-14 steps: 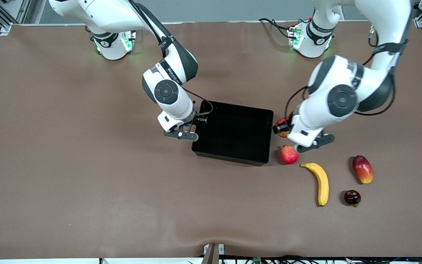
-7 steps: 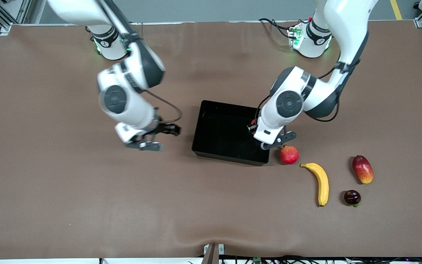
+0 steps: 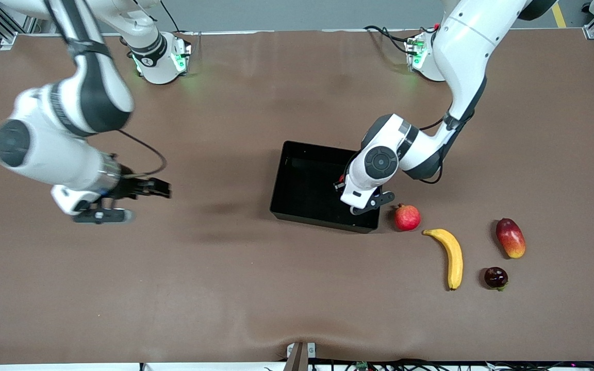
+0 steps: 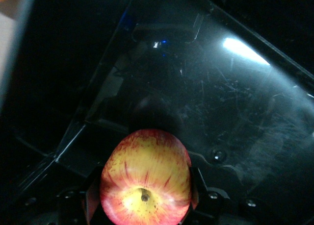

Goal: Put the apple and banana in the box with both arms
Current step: 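Lower the apple into the box with the left gripper while the right gripper withdraws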

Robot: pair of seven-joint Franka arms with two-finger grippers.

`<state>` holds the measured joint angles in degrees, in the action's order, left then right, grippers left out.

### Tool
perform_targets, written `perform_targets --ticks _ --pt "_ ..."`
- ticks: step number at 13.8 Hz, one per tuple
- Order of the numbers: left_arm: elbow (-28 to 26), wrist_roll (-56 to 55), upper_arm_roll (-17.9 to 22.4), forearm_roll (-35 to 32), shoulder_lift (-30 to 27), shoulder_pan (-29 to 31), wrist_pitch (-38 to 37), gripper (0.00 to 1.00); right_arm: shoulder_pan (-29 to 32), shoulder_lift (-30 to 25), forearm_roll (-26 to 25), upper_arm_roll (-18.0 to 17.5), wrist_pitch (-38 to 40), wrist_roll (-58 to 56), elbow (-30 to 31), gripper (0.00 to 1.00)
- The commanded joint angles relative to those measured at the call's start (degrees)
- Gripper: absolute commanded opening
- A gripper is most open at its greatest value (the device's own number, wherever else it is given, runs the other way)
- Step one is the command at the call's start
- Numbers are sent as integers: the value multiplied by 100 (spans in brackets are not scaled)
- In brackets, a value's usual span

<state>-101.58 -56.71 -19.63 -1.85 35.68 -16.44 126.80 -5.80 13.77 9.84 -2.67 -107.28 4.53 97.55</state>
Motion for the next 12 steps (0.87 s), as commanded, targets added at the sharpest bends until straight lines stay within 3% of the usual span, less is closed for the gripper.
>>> perform_targets --ticks 1,2,3,5,8,12 --pt "33 -147 56 -122 70 -43 126 0 622 -436 18 -120 321 -723 256 100" --pt "33 -147 56 -122 88 -35 126 0 781 -541 18 -120 478 -830 247 100" --pt "33 -147 65 -122 105 -26 117 20 869 -699 18 -120 567 -831 247 100" --pt "77 -156 65 -122 123 -8 117 96 1001 -989 -17 -102 664 -848 221 100" --pt "182 -138 65 -122 -43 0 30 100 1063 -1183 -657 -111 1006 -822 -85 100" --pt "479 -156 56 -113 -781 263 -602 100 1178 -1114 -738 -111 2102 -769 -1227 100"
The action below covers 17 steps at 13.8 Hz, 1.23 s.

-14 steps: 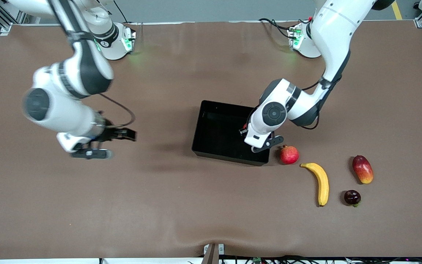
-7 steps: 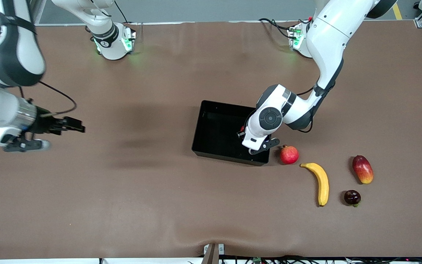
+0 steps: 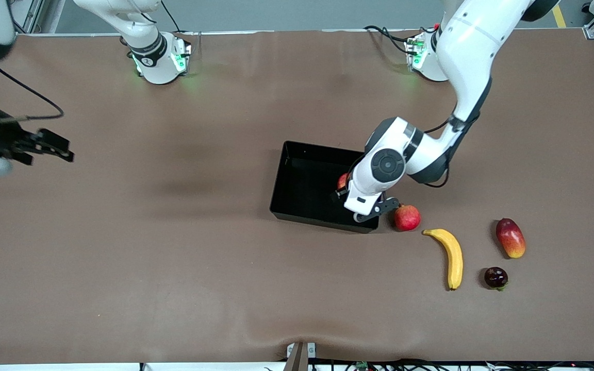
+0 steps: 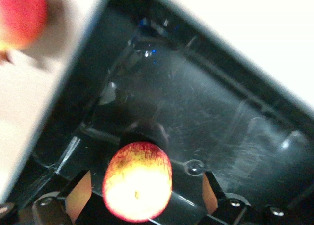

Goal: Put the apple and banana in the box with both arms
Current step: 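Lower the apple into the box with the left gripper while the right gripper withdraws, then grasp the yellow banana with the left gripper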

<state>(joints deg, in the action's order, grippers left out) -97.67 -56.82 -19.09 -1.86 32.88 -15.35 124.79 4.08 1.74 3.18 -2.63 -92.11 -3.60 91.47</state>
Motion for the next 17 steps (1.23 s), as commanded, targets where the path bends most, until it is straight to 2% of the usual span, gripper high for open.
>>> perform_targets --ticks 1,3,7,10,13,17 --pt "326 -136 -7 -112 -580 259 -638 100 198 90 -72 -115 746 43 -778 100" --pt "827 -67 2 -121 -607 479 -1200 100 216 81 -80 -98 773 52 -850 100" --pt "864 1389 11 -130 -537 1689 -1387 100 348 46 -54 -54 1009 357 -859 100" --pt "882 2139 19 -200 -116 2351 -923 100 348 20 -45 -71 1134 720 -859 100" --pt "908 2096 19 -1129 437 2422 -273 100 330 -16 -63 -89 1248 833 -859 100" --pt "926 2149 11 -1193 1000 2598 519 100 330 -86 -63 -80 1398 993 -859 100"
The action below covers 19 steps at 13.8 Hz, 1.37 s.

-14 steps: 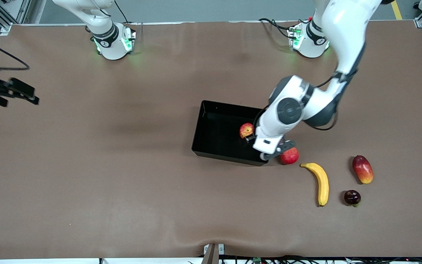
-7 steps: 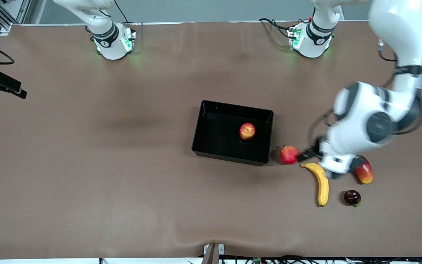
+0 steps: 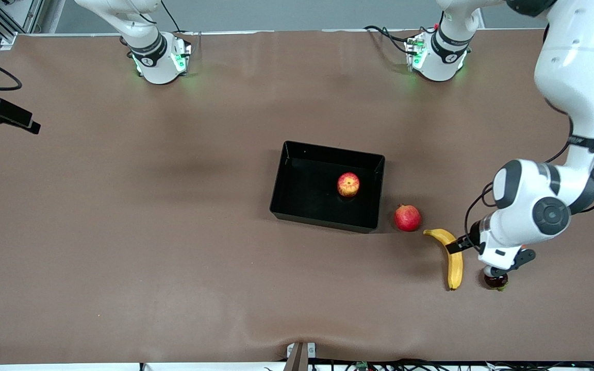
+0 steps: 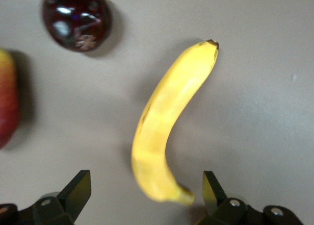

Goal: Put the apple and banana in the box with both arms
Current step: 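Grasp the yellow banana with the left gripper, then carry the banana into the box and open the left gripper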

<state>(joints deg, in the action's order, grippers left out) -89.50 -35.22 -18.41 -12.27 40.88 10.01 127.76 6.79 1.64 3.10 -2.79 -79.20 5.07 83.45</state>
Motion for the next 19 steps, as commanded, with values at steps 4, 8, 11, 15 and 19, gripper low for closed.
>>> perform_targets --ticks 4,8,11,15,19 --pt "109 6 -14 -345 587 62 733 82 59 -93 -55 -64 133 83 -57 100" --pt "135 -20 30 -399 553 54 724 0 85 -93 -64 -46 204 47 -57 100" --pt "135 190 30 -407 378 106 672 0 77 -93 -169 -63 169 -32 -57 100" --pt "126 226 -31 -408 -44 27 198 0 41 -304 -222 -46 107 -41 -13 100" --pt "109 173 -154 -390 -659 -314 -574 0 -256 -374 -231 286 116 -41 40 100"
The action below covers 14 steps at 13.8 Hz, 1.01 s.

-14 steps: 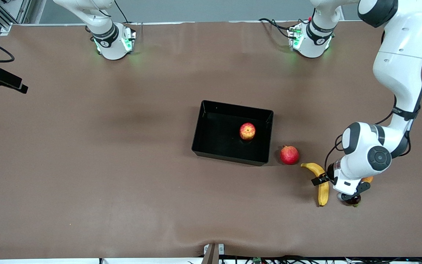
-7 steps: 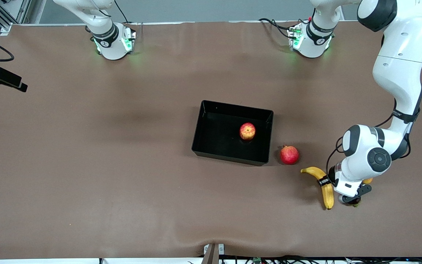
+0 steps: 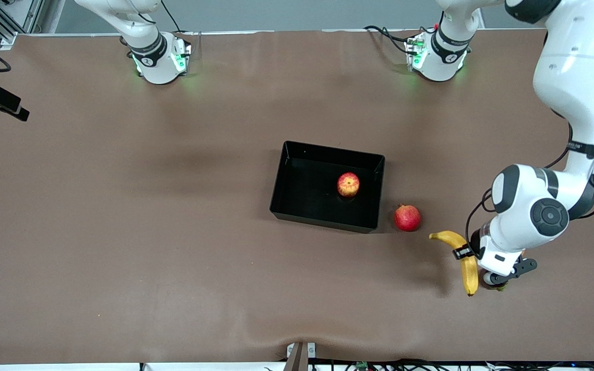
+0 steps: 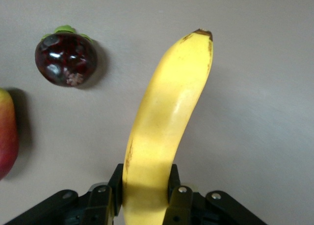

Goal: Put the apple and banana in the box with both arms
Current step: 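Carry the banana into the box and open the left gripper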

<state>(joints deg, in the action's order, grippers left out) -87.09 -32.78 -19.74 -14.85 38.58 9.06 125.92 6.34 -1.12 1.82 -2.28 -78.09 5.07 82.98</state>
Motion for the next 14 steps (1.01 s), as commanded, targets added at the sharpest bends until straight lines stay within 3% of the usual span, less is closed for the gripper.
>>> perform_targets --ticks 1,6,14 --pt "-133 -105 -108 -53 -570 -334 -593 0 -325 -108 -103 333 4 -42 86 100" --pt "-282 -1597 -969 -87 -686 -685 -885 0 -309 -108 -103 334 -5 -42 95 100" --pt "-379 -3443 -970 -140 -581 -2337 -999 0 -327 -117 -103 316 -49 -50 122 100"
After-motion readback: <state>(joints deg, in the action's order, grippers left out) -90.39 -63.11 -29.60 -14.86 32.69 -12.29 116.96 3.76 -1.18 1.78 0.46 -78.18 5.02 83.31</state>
